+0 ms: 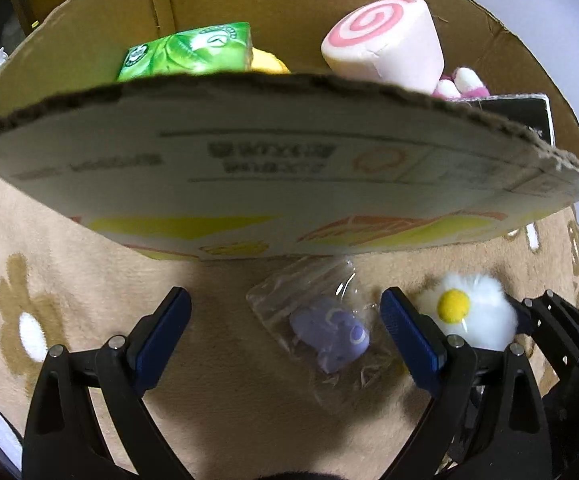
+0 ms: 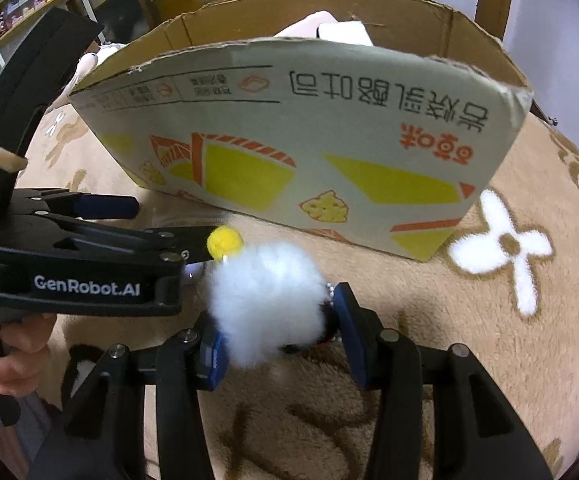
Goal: Organize soft objects
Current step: 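Grasp the bagged purple toy with the left tool while the right tool grasps the white fluffy plush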
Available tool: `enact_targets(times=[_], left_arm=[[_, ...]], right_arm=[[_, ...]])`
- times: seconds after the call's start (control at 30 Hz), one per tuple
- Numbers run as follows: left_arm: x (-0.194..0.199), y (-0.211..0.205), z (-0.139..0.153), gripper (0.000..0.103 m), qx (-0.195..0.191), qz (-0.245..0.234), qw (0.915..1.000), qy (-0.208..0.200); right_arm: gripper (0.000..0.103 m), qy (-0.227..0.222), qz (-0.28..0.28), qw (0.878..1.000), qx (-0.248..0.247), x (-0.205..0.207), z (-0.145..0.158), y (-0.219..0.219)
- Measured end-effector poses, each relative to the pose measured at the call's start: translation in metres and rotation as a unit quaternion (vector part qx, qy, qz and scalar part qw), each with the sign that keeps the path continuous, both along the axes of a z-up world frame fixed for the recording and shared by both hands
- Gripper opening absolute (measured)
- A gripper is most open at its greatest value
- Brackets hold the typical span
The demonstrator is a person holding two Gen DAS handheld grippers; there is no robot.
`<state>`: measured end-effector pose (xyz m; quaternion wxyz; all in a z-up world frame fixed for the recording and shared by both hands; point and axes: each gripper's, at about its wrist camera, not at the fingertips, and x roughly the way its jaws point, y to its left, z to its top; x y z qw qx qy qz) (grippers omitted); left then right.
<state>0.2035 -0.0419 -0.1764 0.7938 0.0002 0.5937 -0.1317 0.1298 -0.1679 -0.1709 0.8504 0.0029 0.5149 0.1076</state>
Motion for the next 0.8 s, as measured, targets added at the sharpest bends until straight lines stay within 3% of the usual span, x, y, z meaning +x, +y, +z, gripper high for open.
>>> enact_targets(times=[0.33,0.47,0.8], left_arm=[[-0.001,-0.011,0.004,0.095,-0.017,-0.012,0.9997,0.013],[0.0,-0.014,-0.001,0.095,0.001,-0.015,0.9998,0.015],[-0.007,-0.009,-0.005,0.082,-0.006,-0.012,0.9997,0.022]], right_arm=[[0.05,0.005,0.001,1.0,0.0,0.0,-0.002,-0.003],[0.05,0.005,-0.003,1.0,0.001,-0.001,-0.003,-0.003],[0.049,0.009,-0.012,1.0,0.007,-0.009,0.0,-0.008]])
